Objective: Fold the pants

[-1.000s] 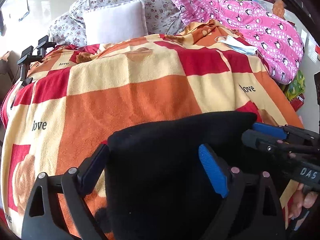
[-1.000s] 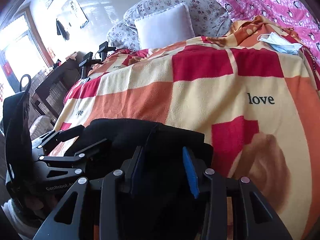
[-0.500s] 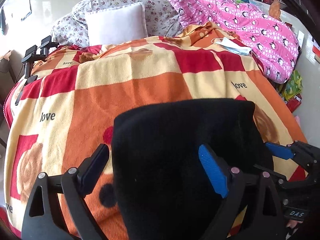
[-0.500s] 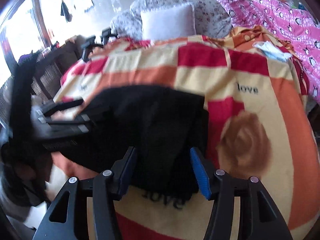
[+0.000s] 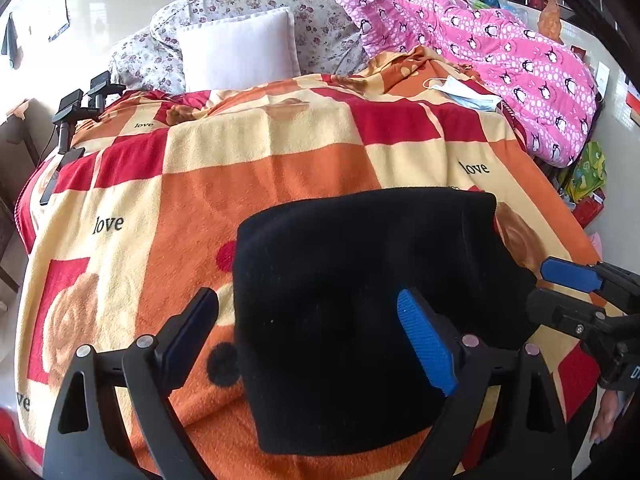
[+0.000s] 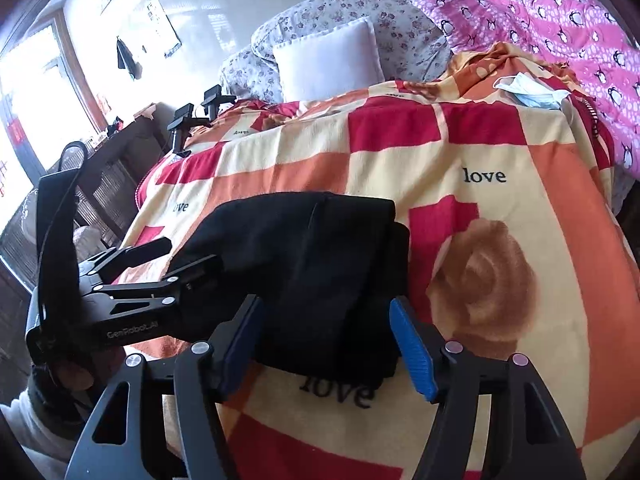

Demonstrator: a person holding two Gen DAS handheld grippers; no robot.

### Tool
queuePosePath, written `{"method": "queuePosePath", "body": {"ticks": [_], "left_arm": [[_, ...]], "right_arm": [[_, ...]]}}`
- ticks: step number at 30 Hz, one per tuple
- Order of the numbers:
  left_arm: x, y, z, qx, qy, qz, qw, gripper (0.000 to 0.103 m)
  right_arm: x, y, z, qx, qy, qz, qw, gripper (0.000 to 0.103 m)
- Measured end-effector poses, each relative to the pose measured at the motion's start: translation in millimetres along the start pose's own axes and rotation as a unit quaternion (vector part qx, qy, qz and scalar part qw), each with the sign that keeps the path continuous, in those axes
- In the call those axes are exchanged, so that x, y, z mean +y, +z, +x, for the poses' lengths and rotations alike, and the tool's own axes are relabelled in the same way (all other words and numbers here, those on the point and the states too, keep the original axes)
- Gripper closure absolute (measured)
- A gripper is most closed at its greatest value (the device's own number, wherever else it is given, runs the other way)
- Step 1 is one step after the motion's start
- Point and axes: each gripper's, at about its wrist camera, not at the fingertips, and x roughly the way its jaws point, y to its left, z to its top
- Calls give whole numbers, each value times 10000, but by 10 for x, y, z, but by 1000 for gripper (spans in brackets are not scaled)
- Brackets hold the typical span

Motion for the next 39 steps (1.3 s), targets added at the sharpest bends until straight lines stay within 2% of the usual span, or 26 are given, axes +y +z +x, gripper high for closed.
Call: {"method": "queuePosePath", "body": {"ticks": [6,12,17,23,27,35,37,39], "left_arm": [[71,-14,-20,12,-9,-139,9999,11],[307,-12,-14,93,-407,-540,9977,11],[505,-26,25,191,-482,-784,9956,11],[567,-49,70,228,-703,-897,9932,11],[531,-77,154,336,-976,-875,9908,11],[532,-85,351,397,-1267,-1142,9845,10],[522,-92,388,427,-1378,-1228,9819,10],[503,-97,418,518,-1602,-1330,9767,20]], "right_arm": [[-65,-2,60,-17,70,175,9998,30],[-222,-9,220,66,106,410,9991,29],[-369,-20,314,123,129,618,9979,25],[-462,4,397,119,409,794,9959,25],[-481,28,504,189,626,880,9940,25],[-459,49,616,79,921,908,9916,17],[-436,51,626,40,886,882,9921,17],[-389,40,621,42,698,756,9947,27]]}}
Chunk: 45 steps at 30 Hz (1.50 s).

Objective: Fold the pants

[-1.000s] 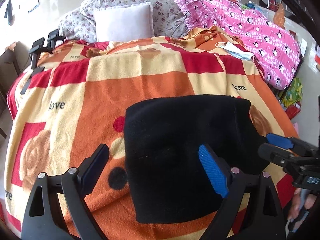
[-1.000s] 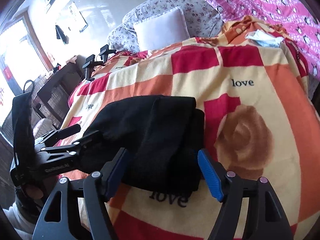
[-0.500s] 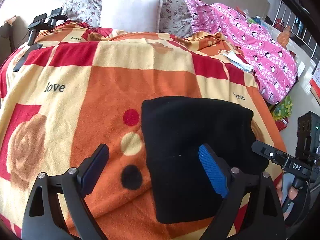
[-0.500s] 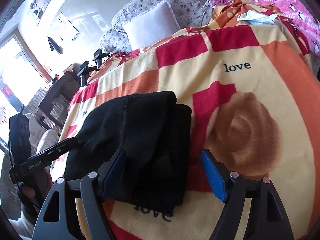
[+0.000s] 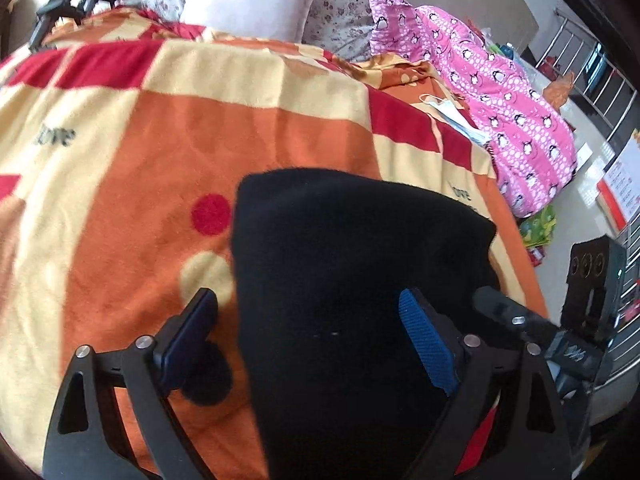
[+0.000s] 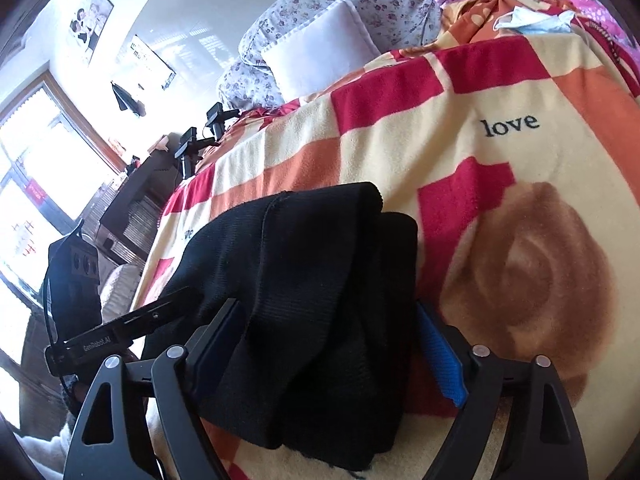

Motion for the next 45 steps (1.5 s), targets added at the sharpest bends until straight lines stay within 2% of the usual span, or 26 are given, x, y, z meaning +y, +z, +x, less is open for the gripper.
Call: {"method": "queuePosePath", "body": {"ticks": [1,4,7,8,12,15,19,22,25,26,28,31,33,35,37,40,43,45], "left_arm": [[-23,0,-2,40,-154,7,9999,36],[-158,1,-80,-44,0,273,9996,50],[-241,71,-225,-104,-71,450,9989,64],[-246,106,-256,-128,-108,449,9989,65],[-290,301,-457,-415,-61,618,9972,65],[-259,468,-520,-529,-72,612,9967,65],[-211,625,-501,-640,95,649,9958,64],[-122,664,-347,-541,299,618,9962,64],[47,663,-70,-236,505,455,9974,64],[99,653,40,-110,608,413,9972,61],[181,629,138,-139,704,343,9968,53],[193,646,119,-143,682,345,9970,49],[175,661,81,-121,792,401,9960,48],[147,675,4,-168,875,448,9950,48],[123,711,-92,-382,1039,513,9925,44],[103,790,-199,-785,1326,576,9864,38],[99,860,-96,-719,1502,603,9842,35],[106,882,100,-492,1688,703,9819,35]], "right_arm": [[28,-9,-11,-22,-90,-76,9999,32],[35,3,-129,-202,-74,-23,9998,47],[107,64,-269,-349,19,-67,9994,50],[152,93,-288,-365,-9,-142,9992,50],[332,246,-337,-436,-32,-380,9983,50],[459,407,-381,-600,92,-487,9970,50],[573,628,-253,-627,22,-652,9959,50],[554,758,-23,-558,7,-615,9965,50],[449,815,285,-326,-99,-556,9979,49],[395,813,430,-182,-241,-511,9982,49],[319,783,637,19,-586,-567,9967,48],[263,782,638,39,-556,-508,9972,45],[295,787,534,-32,-696,-596,9958,46],[378,835,347,-250,-535,-655,9961,45],[500,905,229,-408,-240,-760,9960,45],[748,967,291,-335,47,-1163,9926,48],[802,981,505,-131,7,-1224,9924,50],[741,995,686,36,-93,-1136,9935,55]]}}
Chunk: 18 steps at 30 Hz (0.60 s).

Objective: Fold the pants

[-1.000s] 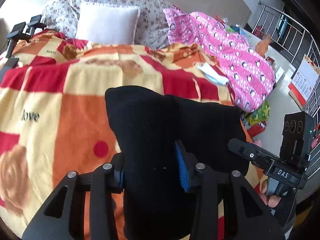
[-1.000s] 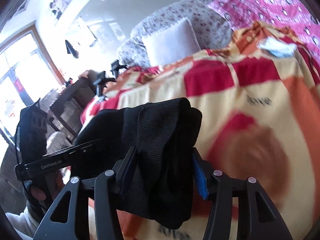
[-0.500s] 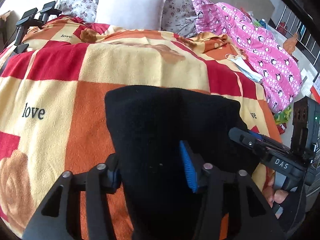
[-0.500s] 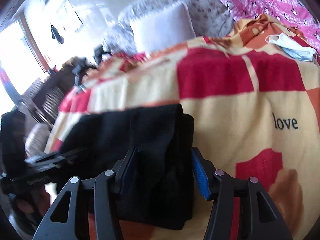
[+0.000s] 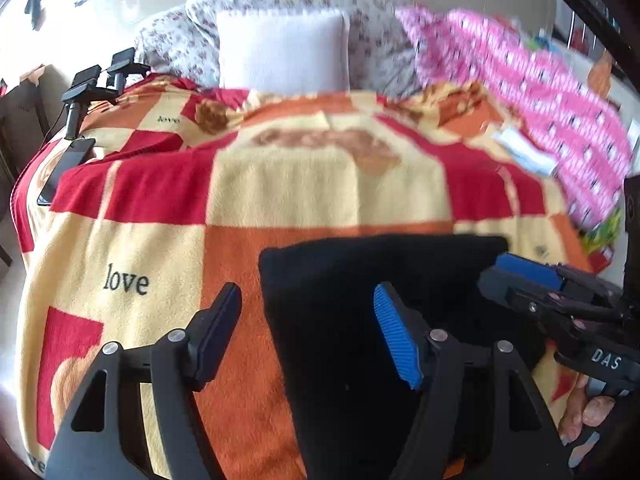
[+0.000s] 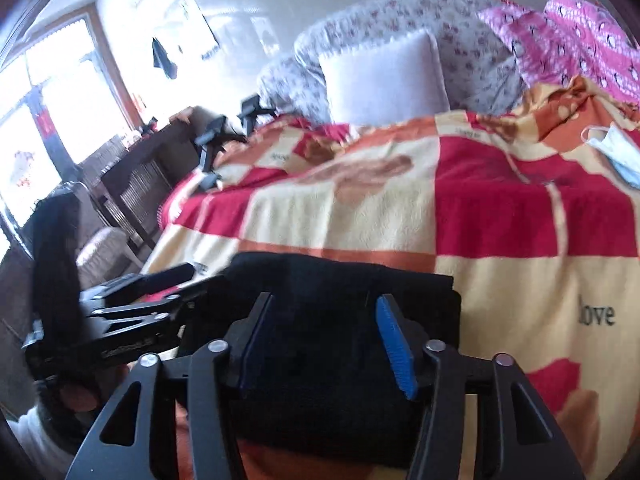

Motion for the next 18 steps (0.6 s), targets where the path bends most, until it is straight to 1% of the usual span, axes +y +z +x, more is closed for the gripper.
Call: {"method": "queuePosePath", "body": {"ticks": [1,3,4,7,9,12,13,15,18], "left_arm": [[-10,-13,72,65,32,24,10000,35],[-15,-32,179,105,47,19,9999,33],[-11,-30,184,62,51,-6,10000,28],[-2,-20,189,51,68,-83,9999,27],[-16,-42,141,26,96,-70,9999,27],[-56,-89,41,-36,116,13,9999,27],[-63,-102,12,-44,115,34,9999,28],[-69,-142,-63,-127,147,47,9998,28],[-59,-197,-136,-200,170,-19,9997,28]], "right_arm": [[-59,-7,118,128,-88,57,9999,56],[-135,-23,257,204,-120,101,9997,58],[-135,-45,270,172,-101,97,9998,58],[-128,-34,295,176,-125,81,9997,58],[-65,-38,220,208,-167,-1,9996,56],[45,-95,16,168,-139,-108,9997,55],[94,-165,-103,104,-147,-206,9996,55],[135,-267,-209,98,-254,-279,9992,52],[140,-507,-180,246,-466,-349,9980,51]]}}
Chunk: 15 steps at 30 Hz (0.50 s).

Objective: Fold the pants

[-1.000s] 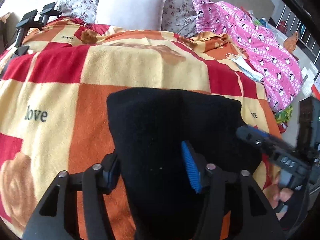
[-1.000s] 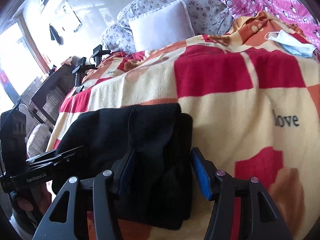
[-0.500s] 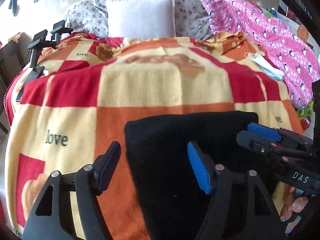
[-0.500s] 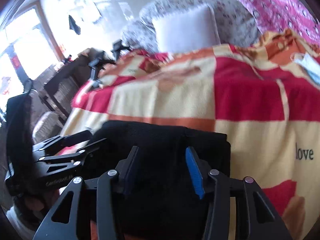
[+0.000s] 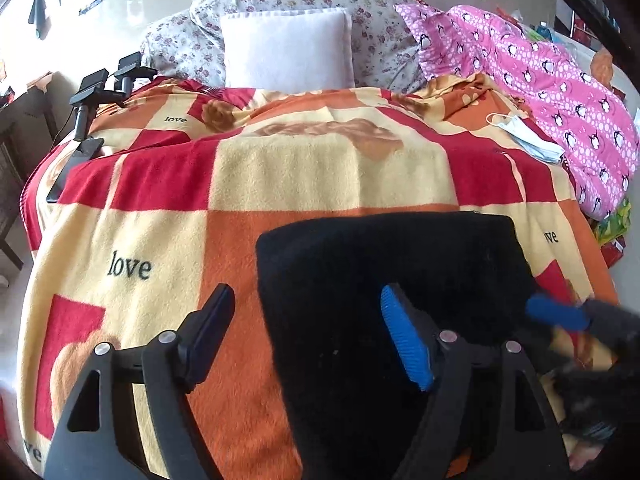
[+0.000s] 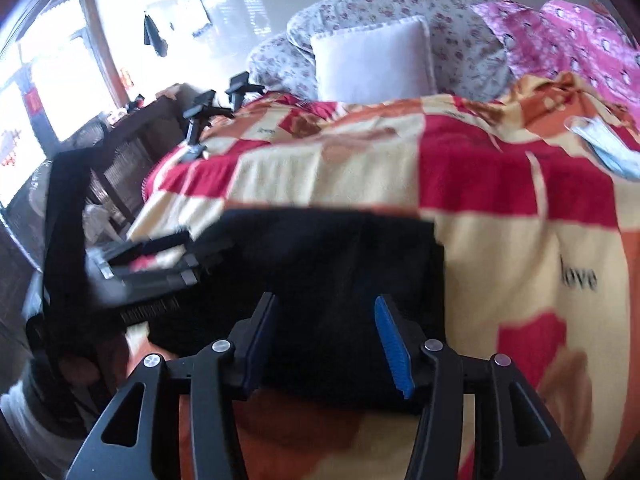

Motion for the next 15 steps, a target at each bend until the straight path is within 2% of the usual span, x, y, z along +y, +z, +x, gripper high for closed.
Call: {"method": "queuePosePath", "body": {"ticks": [2,6,11,15], "left_arm": [[7,-27,-35,-30,33,-63,10000,27],[-20,-105,-173,-198,157,2,9997,27],[-23,-166,-404,-515,157,-30,9985,23],[-31,-224,-596,-887,338,-2,9955,19]], "right_arm": [[19,-79,28,-91,-112,-49,9999,51],[76,-5,-140,-120,-169,-58,9998,51],[128,-3,-439,-539,-169,55,9984,35],[172,-16,-539,-620,-187,132,9978,27]]}}
